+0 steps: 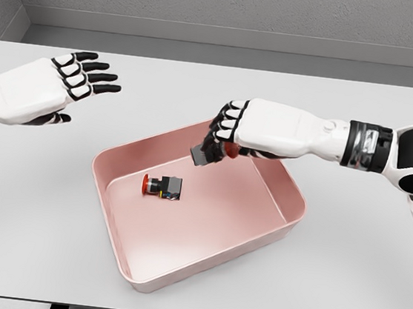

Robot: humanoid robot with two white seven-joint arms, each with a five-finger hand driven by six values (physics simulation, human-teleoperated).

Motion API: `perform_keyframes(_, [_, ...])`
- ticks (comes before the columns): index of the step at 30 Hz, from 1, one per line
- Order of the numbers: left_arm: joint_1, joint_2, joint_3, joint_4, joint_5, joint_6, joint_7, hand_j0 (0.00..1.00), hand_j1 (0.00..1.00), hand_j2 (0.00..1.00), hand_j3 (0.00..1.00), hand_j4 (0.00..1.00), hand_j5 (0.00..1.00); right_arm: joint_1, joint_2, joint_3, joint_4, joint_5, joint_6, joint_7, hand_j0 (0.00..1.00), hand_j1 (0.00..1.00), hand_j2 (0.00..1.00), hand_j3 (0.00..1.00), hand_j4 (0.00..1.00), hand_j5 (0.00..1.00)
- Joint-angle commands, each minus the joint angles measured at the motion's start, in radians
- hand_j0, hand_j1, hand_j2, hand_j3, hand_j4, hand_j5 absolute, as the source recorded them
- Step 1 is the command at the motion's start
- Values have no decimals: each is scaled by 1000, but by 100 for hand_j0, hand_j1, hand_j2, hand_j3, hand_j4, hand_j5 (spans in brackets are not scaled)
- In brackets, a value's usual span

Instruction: Put the industrial switch in the basket with both arms

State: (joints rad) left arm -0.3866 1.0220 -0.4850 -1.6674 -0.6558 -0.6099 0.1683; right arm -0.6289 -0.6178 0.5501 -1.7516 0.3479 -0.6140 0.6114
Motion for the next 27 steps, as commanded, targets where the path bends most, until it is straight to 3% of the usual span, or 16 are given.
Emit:
perform_keyframes(1, [0, -2, 3, 8, 8, -1, -1, 100, 100, 100, 100, 100, 100, 0, 0, 1, 0, -6, 3, -1, 100, 100, 100, 100, 100, 100])
perform_keyframes(9, [6, -2, 0, 3, 10, -1, -3, 100, 100, 100, 100, 100, 100, 0, -11, -27, 4, -6, 3, -1, 100, 100, 100, 100, 100, 100])
perform_keyframes(12, [11, 1, 3, 3, 12, -1, -1, 100, 100, 100, 100, 100, 100, 17, -31, -144, 32, -50, 3, -1, 100, 100, 100, 100, 100, 100])
perform_keyframes(15, [11, 1, 3, 3, 13, -1, -1, 100, 100, 100, 100, 100, 100, 43, -62, -200, 58, -95, 3, -1, 100, 100, 100, 100, 100, 100])
perform_keyframes(20, [11, 3, 5, 5, 12, -1, -1, 100, 100, 100, 100, 100, 100, 155, -76, -391, 119, -104, 3, -1, 100, 100, 100, 100, 100, 100])
perform_keyframes(23, [11, 3, 3, 5, 12, -1, -3, 100, 100, 100, 100, 100, 100, 199, -77, -457, 158, -102, 3, -1, 100, 100, 100, 100, 100, 100])
perform_keyframes(27, [11, 3, 3, 5, 10, -1, -3, 100, 100, 100, 100, 100, 100, 239, -77, -466, 195, -99, 3, -1, 100, 100, 100, 100, 100, 100])
